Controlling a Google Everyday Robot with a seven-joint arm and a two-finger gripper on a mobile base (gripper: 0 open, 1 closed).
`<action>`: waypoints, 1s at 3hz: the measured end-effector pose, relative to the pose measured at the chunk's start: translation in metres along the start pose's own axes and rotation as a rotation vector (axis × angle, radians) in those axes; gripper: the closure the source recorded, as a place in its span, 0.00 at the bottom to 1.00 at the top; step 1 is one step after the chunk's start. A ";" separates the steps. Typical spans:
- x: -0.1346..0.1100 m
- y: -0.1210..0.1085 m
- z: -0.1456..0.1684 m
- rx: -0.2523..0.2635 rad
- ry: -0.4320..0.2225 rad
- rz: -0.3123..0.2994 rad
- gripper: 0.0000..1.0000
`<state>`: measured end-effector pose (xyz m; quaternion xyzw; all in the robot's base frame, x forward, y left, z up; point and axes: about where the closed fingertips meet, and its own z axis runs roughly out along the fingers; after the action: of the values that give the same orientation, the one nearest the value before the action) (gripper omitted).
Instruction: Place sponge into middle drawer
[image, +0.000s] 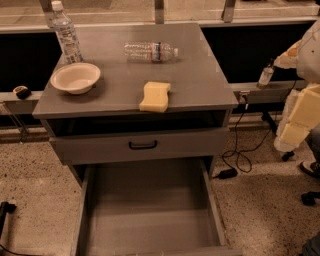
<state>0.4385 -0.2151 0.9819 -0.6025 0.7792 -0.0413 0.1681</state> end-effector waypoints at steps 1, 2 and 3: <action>0.000 0.000 0.000 0.000 -0.001 0.000 0.00; -0.016 -0.015 0.014 -0.017 -0.053 -0.007 0.00; -0.051 -0.060 0.049 -0.058 -0.097 0.006 0.00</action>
Offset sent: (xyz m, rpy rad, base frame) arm 0.0490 0.0295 -0.0175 0.1198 0.0199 0.0574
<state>0.5201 -0.1757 0.9624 -0.6061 0.7727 0.0111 0.1884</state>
